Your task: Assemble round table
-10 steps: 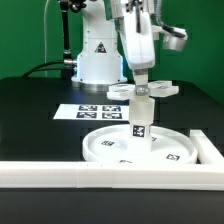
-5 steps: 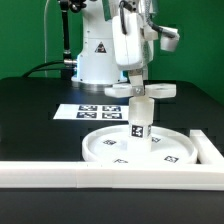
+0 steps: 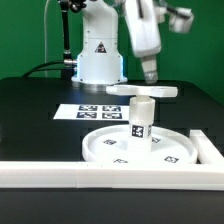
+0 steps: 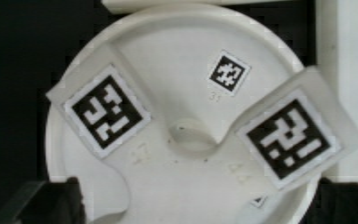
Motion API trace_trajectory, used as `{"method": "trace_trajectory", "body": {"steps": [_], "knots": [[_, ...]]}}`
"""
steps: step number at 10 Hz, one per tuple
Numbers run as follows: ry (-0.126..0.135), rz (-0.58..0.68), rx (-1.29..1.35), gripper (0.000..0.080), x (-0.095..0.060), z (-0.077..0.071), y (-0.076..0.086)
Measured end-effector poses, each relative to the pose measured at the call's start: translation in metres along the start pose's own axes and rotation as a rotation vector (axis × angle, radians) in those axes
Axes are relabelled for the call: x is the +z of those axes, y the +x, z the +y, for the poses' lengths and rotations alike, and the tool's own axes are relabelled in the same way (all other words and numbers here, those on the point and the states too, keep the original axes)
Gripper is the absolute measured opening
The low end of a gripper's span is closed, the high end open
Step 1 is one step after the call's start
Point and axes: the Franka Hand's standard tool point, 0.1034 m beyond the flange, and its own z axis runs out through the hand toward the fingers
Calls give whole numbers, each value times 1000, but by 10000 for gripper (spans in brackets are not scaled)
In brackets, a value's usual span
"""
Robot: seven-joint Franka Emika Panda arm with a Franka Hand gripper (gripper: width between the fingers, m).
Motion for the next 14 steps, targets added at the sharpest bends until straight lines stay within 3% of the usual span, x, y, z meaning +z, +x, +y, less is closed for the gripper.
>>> {"method": "trace_trajectory", "body": {"steps": [4, 7, 12, 14], "knots": [[-9, 6, -137, 649, 7, 4, 2], [-49, 24, -645, 649, 7, 5, -3], [-55, 20, -998, 649, 8, 5, -2], [-47, 77, -1323, 649, 10, 2, 2]]}}
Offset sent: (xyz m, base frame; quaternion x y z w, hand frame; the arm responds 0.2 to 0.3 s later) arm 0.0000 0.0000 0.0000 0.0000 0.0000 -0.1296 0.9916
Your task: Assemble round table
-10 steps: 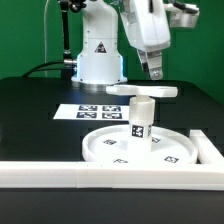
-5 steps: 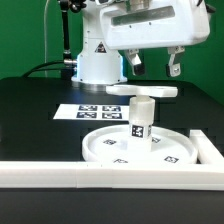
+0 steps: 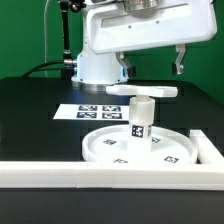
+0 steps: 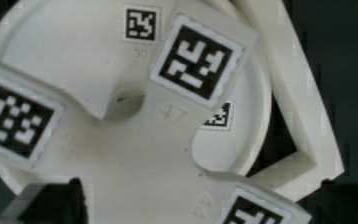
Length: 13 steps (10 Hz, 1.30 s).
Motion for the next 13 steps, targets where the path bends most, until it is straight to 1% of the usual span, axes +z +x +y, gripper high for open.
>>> {"method": "trace_trajectory", "body": {"steps": [1, 3, 4, 5, 8, 11, 12, 13], "knots": [[-13, -5, -125, 649, 1, 1, -2], [-23, -4, -288, 649, -1, 0, -4], [-23, -3, -330, 649, -1, 4, -2], [-28, -5, -374, 649, -1, 4, -2], [-30, -8, -575, 649, -1, 6, -2], [-84, -25, -950, 649, 0, 3, -5], [-90, -35, -1062, 649, 0, 5, -6], [-91, -38, -1131, 649, 0, 8, -4]]}}
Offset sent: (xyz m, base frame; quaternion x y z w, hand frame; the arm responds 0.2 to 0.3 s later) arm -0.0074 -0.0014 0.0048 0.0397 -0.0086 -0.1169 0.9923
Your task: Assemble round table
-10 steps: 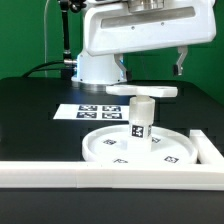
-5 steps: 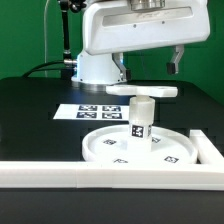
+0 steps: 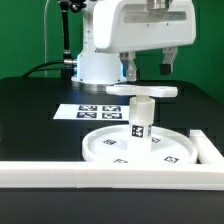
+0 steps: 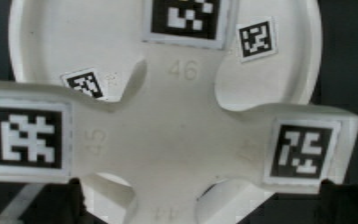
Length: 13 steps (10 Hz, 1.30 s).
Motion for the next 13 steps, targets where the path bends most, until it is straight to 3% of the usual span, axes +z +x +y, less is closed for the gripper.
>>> {"method": "trace_trajectory", "body": {"steps": [7, 13], "knots": [[-28, -56, -495, 649, 6, 1, -7], [-5, -78, -484, 649, 25, -4, -11]]}}
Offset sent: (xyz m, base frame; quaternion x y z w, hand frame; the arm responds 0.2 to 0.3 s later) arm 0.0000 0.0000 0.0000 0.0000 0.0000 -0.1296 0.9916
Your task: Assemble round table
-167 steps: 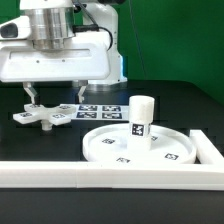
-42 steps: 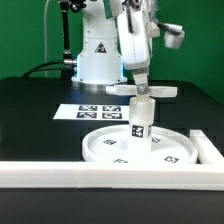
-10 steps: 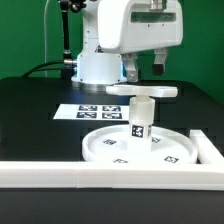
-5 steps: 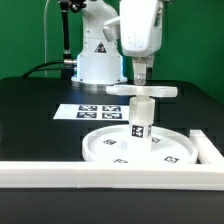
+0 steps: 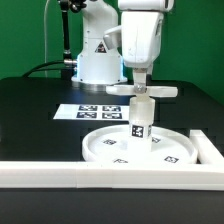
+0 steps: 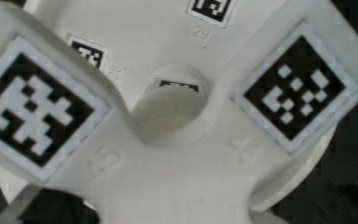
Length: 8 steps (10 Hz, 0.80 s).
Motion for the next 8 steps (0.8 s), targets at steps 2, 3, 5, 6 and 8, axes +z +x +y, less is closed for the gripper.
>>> {"method": "trace_trajectory", "body": {"steps": [2, 3, 5, 6, 8], "knots": [[4, -5, 6, 649, 4, 0, 1], [2, -11, 1, 649, 4, 0, 1], [-1, -19, 12, 649, 4, 1, 1], [-2, -19, 15, 626, 4, 1, 0], [-1, -19, 17, 448, 4, 2, -1]]}}
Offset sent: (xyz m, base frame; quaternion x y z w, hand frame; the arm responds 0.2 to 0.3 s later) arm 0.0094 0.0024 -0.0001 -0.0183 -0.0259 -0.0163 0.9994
